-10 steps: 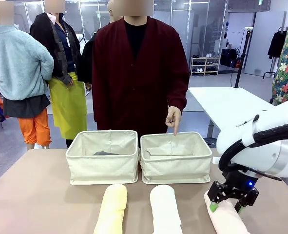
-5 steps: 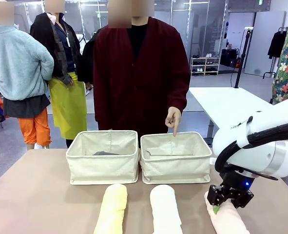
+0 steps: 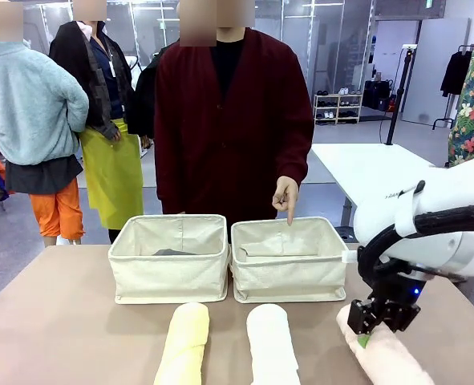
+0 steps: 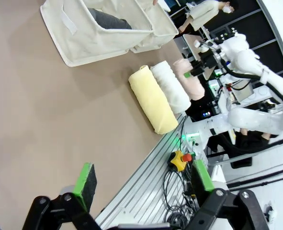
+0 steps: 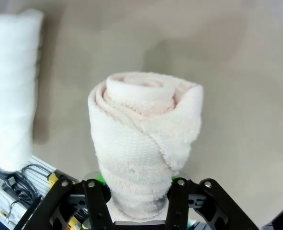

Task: Divide the towels into two baskets.
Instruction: Pick up one hotel-folded towel from the bottom of the table and place it in the Fabric basket indicated by the person.

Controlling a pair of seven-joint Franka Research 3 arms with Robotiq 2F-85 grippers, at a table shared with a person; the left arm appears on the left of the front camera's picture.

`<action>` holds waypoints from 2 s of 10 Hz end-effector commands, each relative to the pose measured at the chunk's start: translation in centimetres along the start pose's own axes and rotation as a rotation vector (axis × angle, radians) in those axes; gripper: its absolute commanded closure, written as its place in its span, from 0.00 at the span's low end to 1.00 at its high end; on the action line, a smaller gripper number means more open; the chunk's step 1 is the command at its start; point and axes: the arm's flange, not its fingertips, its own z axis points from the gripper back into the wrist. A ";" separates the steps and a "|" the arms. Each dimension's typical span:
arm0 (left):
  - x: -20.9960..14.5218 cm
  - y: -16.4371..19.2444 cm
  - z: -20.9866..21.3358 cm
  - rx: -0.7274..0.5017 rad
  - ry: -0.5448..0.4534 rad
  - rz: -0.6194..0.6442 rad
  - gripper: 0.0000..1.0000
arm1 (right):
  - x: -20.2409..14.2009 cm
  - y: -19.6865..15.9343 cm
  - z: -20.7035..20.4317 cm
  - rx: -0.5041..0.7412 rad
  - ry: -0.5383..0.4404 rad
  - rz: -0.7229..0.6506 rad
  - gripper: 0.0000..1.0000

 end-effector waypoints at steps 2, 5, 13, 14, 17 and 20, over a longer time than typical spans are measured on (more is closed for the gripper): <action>-0.1 0.0 0.2 -0.015 -0.016 -0.016 0.00 | 1.1 5.6 5.7 -0.068 -0.012 0.305 1.00; -0.1 0.0 0.2 -0.015 -0.016 -0.016 0.00 | 3.7 10.2 7.4 -0.052 0.051 0.715 1.00; -0.1 0.0 0.2 -0.015 -0.016 -0.016 0.00 | 3.5 12.9 6.5 -0.078 0.091 0.817 1.00; -0.1 0.0 0.2 -0.015 -0.016 -0.016 0.00 | 3.6 12.4 6.5 -0.085 0.103 0.843 0.62; -0.1 0.0 0.2 -0.015 -0.016 -0.016 0.00 | 8.7 14.3 10.4 -0.241 0.073 1.082 0.62; -0.1 0.0 0.2 -0.015 -0.016 -0.016 0.00 | 15.6 15.2 12.8 -0.285 0.134 1.135 0.62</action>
